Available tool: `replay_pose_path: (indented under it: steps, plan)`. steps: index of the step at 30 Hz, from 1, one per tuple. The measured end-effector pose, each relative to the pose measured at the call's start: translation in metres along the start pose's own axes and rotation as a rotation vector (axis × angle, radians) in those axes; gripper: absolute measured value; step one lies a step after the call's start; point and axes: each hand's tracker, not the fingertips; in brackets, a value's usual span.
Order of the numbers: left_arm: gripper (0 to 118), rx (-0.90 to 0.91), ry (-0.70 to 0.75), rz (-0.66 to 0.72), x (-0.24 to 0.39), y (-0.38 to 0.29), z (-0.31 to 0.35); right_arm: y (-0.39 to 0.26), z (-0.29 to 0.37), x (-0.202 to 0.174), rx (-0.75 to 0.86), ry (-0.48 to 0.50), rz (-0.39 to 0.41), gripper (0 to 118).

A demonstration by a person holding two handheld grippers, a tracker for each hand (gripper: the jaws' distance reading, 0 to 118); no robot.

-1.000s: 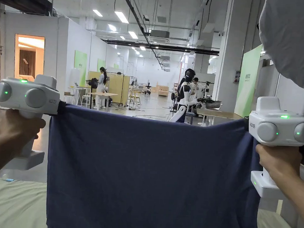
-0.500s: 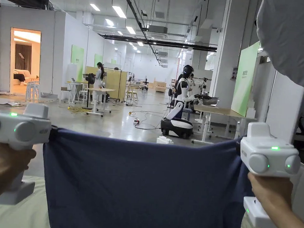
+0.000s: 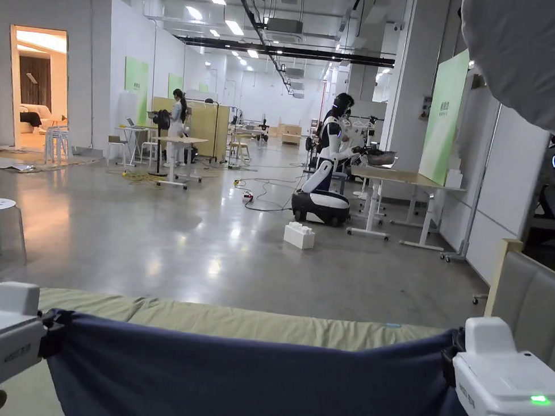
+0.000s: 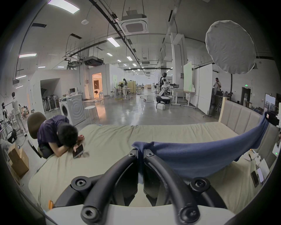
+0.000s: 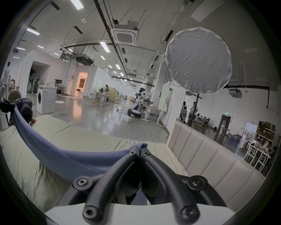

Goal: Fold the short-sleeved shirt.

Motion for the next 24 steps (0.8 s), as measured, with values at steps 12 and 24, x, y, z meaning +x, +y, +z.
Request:
replay_pose_path:
  steps: [12,24]
  plan:
    - [6,-0.299,-0.047,0.068,-0.015,-0.153,0.079,-0.115,0.128,-0.035,-0.235,0.077,0.059,1]
    - [6,-0.589,-0.070,-0.034,-0.019,-0.267,0.072,-0.243,0.166,-0.058,-0.625,0.200,0.072,1]
